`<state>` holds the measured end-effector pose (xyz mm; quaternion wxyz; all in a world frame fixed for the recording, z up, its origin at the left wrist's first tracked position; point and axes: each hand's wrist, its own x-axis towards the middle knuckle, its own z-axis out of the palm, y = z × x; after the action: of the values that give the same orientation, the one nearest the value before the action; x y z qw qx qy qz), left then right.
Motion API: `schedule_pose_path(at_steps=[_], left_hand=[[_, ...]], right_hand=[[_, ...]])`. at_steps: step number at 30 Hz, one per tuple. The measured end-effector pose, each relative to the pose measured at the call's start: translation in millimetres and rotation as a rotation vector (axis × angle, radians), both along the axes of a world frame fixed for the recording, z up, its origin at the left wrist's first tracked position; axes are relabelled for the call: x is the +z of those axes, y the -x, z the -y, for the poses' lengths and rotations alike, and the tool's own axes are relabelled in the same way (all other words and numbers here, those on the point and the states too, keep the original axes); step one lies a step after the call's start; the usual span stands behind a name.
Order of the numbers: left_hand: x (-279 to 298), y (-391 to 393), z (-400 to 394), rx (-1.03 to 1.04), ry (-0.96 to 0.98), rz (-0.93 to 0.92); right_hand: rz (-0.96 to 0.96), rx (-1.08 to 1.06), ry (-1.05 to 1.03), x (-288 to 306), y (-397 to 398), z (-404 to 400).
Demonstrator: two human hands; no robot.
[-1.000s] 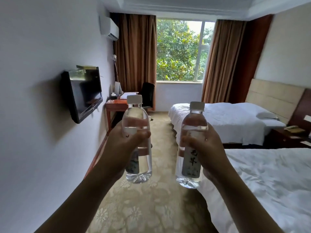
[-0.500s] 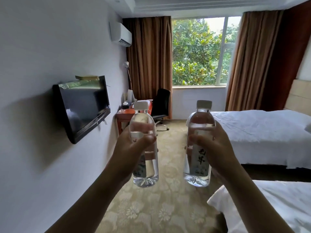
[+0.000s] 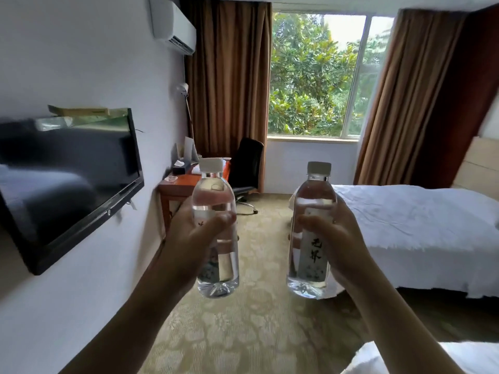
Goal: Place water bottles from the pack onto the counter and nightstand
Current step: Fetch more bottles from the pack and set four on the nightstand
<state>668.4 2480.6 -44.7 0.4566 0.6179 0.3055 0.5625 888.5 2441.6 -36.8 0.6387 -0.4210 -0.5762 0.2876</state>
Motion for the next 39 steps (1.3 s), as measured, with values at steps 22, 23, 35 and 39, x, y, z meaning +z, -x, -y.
schedule_pose_path(at_steps=[22,23,35,39], left_hand=[[2,-161,-466,-0.091,-0.012,-0.06],[8,-172,-484,-0.094,-0.027,-0.066],[22,-381,-643,-0.458,0.018,0.015],[16,-476,-676,-0.643,0.028,0.004]], right_hand=[[-0.017,-0.145,0.01,3,-147,-447],[-0.008,-0.159,0.01,6,-158,-467],[0.106,-0.492,-0.024,15,-342,-551],[0.067,-0.719,0.037,6,-415,-540]])
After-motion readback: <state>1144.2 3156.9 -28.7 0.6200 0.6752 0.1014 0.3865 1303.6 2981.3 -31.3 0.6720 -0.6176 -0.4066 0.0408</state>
